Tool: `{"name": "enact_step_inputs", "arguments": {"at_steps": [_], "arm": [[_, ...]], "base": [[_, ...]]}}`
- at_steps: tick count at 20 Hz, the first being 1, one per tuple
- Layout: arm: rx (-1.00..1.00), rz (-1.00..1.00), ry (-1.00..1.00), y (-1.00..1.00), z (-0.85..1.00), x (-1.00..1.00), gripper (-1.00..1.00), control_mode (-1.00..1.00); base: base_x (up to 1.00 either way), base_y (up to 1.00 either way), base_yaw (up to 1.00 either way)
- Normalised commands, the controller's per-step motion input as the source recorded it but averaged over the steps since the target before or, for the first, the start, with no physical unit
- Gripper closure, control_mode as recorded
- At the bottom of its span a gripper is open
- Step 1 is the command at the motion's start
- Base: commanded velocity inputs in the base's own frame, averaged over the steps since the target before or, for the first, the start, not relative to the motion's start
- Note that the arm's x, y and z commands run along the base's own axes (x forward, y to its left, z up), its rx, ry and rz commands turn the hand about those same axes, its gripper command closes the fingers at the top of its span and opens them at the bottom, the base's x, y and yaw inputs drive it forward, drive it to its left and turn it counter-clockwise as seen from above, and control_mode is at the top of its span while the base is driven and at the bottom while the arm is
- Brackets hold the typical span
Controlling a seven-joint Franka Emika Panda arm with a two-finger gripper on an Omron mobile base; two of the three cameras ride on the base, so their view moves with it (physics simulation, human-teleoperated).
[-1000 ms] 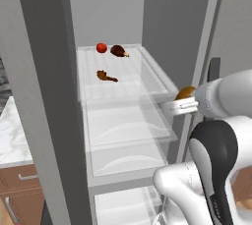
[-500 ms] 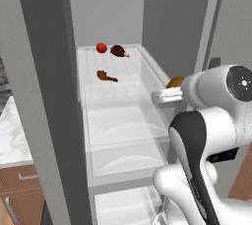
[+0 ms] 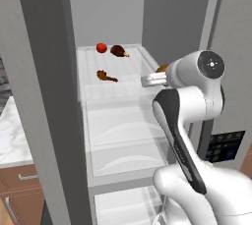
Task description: Transport the chicken drumstick and mushroom to the fridge. Place the chicken drumstick on the rack containing meat and place the mushroom on the rack containing the vegetable, ensuring meats and vegetables are on different racks.
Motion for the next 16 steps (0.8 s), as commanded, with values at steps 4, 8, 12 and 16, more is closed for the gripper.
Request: {"name": "enact_step_inputs", "arguments": {"at_steps": [4,8,12,16], "arm": [[0.0,0.0,0.05,0.05,-0.29,0.92,1.0,-1.0],[0.0,0.0,0.08,0.13,-0.47,0.86,1.0,-1.0],[0.0,0.0,0.04,0.18,-0.32,0.66,1.0,-1.0],[0.0,0.0,0.08,0.22,-0.42,0.69,1.0,-1.0]], "base": [[0.0,0.0,0.0],[0.0,0.0,0.0],[0.0,0.0,0.0],[0.0,0.0,0.0]]}}
